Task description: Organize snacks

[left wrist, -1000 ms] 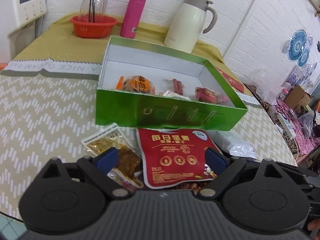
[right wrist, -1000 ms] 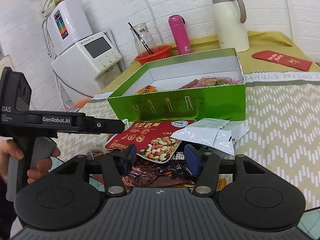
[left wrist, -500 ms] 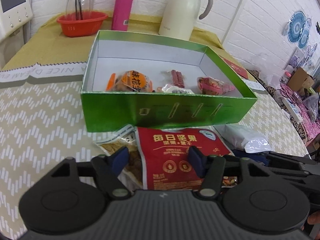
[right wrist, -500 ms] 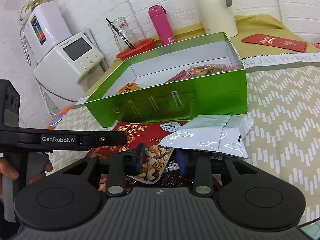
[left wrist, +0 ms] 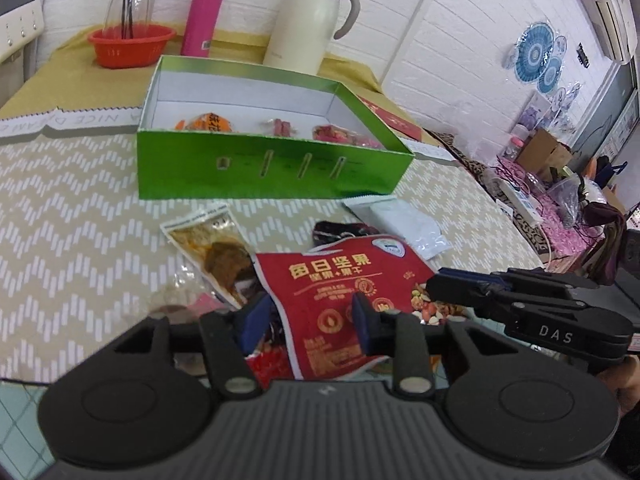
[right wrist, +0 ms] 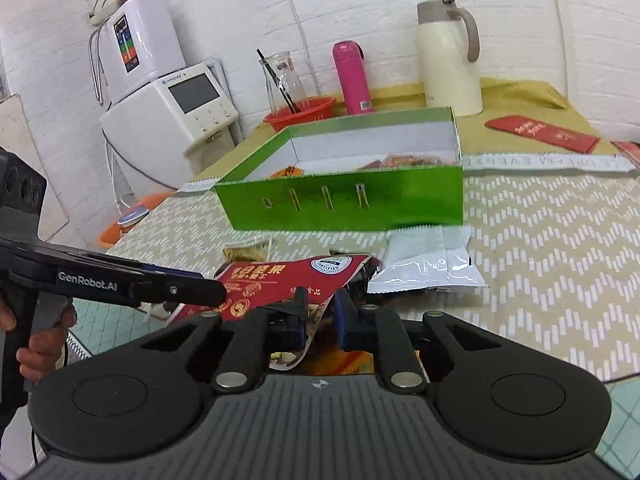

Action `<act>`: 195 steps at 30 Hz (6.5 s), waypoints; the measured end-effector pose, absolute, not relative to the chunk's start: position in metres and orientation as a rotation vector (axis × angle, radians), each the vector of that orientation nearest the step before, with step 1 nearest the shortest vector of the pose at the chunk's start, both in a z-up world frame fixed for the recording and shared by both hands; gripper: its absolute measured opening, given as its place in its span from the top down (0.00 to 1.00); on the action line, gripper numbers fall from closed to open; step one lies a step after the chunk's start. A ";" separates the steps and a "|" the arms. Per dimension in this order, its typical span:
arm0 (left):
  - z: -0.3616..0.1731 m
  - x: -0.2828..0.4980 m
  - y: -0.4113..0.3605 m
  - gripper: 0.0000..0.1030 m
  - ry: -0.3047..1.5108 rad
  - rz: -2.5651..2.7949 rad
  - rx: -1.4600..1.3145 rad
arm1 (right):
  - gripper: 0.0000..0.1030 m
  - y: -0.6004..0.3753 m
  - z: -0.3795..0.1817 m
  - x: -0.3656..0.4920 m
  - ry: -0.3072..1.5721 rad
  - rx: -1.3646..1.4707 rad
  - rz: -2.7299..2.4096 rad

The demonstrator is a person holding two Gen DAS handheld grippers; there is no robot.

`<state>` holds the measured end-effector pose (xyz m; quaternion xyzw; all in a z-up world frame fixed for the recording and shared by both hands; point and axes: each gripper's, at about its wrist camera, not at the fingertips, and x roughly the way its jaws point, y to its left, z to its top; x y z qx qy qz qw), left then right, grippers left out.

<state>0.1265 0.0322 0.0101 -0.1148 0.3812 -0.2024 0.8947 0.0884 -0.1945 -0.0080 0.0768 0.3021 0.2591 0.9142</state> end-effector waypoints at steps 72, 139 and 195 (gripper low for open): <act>0.041 0.309 0.044 0.84 0.685 -0.342 -0.341 | 0.82 -0.171 0.018 0.262 0.517 0.208 0.423; -0.004 0.078 0.005 0.52 0.702 -0.351 -0.471 | 0.25 -0.182 -0.011 0.161 0.620 -0.081 0.592; 0.071 0.215 0.037 0.89 0.580 -0.344 -0.498 | 0.85 -0.203 0.063 0.214 0.563 0.198 0.488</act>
